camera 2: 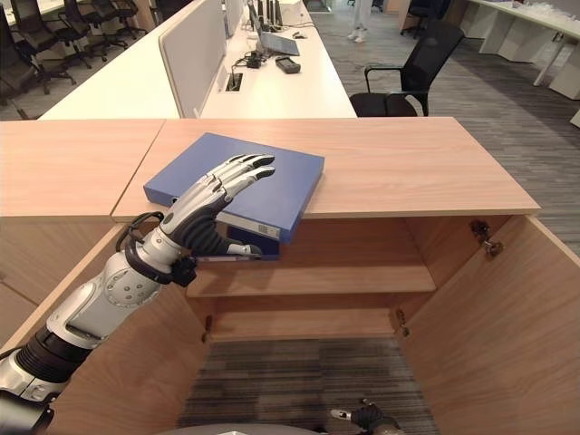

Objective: Put the empty folder in the office cabinet

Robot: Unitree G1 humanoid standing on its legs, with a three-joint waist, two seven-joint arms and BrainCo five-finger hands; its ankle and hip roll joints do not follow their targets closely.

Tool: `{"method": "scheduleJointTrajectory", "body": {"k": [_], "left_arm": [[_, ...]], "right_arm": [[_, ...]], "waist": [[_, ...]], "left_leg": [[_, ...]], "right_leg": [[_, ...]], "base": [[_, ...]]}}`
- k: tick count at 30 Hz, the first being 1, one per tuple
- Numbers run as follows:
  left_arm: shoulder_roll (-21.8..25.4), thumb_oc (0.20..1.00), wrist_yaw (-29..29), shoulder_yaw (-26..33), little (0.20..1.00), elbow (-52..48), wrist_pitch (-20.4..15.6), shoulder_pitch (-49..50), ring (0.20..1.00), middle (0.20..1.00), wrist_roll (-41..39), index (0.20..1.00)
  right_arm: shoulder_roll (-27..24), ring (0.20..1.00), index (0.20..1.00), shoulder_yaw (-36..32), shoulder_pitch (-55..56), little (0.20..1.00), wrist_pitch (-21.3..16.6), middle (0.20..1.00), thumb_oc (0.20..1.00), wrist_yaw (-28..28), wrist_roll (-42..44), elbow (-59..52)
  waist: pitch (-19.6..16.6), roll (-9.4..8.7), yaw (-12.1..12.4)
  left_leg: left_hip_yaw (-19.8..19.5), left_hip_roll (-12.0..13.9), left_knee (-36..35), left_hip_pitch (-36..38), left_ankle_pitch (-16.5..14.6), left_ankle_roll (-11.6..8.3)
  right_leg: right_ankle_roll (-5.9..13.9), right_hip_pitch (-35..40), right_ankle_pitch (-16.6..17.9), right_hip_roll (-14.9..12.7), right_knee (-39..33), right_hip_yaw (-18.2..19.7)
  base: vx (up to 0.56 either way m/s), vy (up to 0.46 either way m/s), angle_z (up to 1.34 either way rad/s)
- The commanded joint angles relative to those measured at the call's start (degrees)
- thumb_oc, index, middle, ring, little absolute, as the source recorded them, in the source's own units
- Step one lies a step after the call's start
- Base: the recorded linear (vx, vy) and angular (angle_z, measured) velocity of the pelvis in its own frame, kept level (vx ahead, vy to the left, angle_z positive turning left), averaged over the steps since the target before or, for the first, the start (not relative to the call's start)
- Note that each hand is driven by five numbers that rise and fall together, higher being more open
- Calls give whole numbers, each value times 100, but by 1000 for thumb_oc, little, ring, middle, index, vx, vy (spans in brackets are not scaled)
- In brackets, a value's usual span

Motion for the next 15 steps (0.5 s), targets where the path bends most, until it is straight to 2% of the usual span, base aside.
{"method": "scheduleJointTrajectory", "body": {"k": [1,6,10,15], "left_arm": [[-86,1000,273,136,1000,277,20,-521,1000,1000,265,1000],[-165,1000,416,80,1000,655,177,-685,1000,1000,740,1000],[-399,1000,791,-105,1000,1312,359,-916,1000,1000,1268,1000],[-510,1000,804,-329,1000,1775,531,-1148,1000,1000,1524,1000]], "right_arm": [[216,1000,1000,225,-96,1000,-86,1000,1000,10,-126,-101],[165,1000,1000,225,-63,1000,-69,1000,1000,43,-190,-129],[164,1000,1000,304,-28,1000,-59,1000,1000,65,-222,-167],[129,1000,1000,325,-20,1000,-63,1000,1000,62,-238,-170]], "waist": [[-53,-418,-34],[-85,-435,-82],[-91,-446,-151],[-97,-445,-209]], "left_leg": [[170,-142,4,-151,-458,84],[228,-137,4,-131,-476,90],[277,-125,4,-108,-493,94],[304,-122,4,-105,-503,99]], "right_leg": [[139,330,-589,-111,274,220],[143,317,-580,-111,270,263],[142,325,-571,-118,261,298],[145,311,-553,-120,249,324]], "base": [[3,9,-9],[6,4,-9],[0,0,0],[-2,0,-5]]}}
